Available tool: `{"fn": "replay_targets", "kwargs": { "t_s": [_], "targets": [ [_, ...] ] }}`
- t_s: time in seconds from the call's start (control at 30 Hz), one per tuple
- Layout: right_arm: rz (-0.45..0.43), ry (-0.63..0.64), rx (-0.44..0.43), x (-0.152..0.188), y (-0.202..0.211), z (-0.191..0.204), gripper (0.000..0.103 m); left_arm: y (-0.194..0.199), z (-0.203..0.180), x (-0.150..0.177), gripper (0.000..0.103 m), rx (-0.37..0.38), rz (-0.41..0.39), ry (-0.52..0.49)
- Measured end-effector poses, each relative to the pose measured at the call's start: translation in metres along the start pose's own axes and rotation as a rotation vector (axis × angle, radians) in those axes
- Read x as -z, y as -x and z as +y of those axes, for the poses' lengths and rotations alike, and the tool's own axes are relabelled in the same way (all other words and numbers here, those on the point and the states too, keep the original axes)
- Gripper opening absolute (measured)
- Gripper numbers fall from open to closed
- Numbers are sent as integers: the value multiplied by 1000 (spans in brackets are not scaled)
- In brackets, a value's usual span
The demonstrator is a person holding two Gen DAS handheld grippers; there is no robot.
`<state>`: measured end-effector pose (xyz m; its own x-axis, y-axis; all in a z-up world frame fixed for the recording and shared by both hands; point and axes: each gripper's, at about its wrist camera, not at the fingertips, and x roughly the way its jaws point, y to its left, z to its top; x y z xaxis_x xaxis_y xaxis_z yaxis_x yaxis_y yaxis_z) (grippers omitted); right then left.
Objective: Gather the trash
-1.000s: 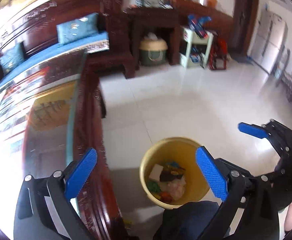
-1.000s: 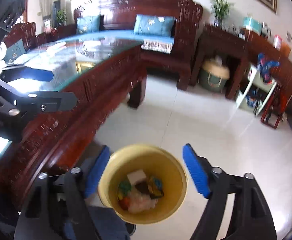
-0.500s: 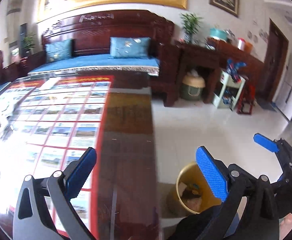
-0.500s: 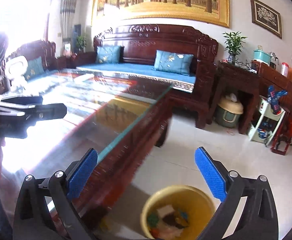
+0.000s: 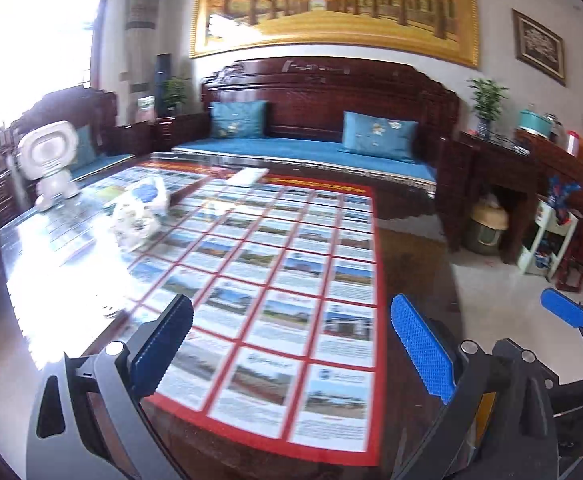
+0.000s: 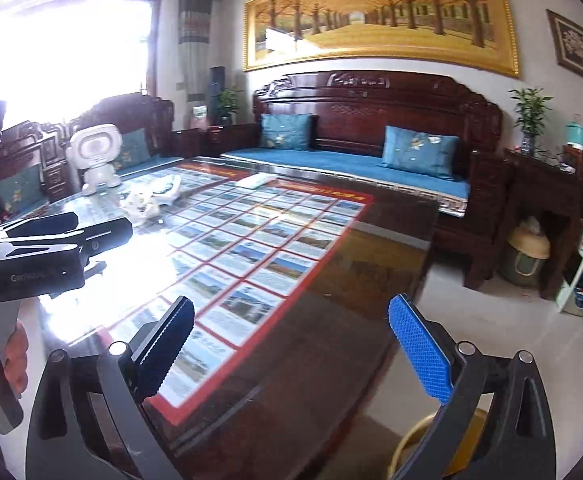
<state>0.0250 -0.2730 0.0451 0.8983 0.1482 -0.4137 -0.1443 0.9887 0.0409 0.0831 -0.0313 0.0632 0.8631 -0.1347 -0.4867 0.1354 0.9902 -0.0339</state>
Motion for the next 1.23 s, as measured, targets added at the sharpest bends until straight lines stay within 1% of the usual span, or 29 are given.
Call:
{"fn": "replay_targets", "kwargs": {
  "t_s": [0.17,0.23,0.47,0.6,0.77,0.8,0.87,0.93,1.03,1.13,1.23],
  "targets": [
    [30,20,-83,0,-19,39,94,1,44,9,99,-87,7,54],
    [34,31,-101,1,-24,50,94,2,58,13,99,-110,8,70],
    [67,42,-160,5,-43,81,94,-3,81,26,99,-192,32,89],
    [83,52,-171,6,-51,88,94,-7,85,25,99,-195,33,96],
    [95,37,-166,6,-57,83,94,-10,83,24,99,-224,24,82],
    [100,32,-165,6,-59,81,94,-11,82,23,98,-223,20,82],
    [105,22,-160,7,-61,78,94,-11,81,22,92,-212,15,84],
    [117,15,-160,8,-65,76,94,-13,81,21,92,-210,15,84],
    [133,5,-154,10,-69,72,94,-18,81,20,99,-204,45,99],
    [147,2,-151,11,-75,70,94,-25,81,20,99,-196,65,115],
    [165,-2,-146,12,-82,68,94,-36,83,21,99,-170,102,147]
  ]
}}
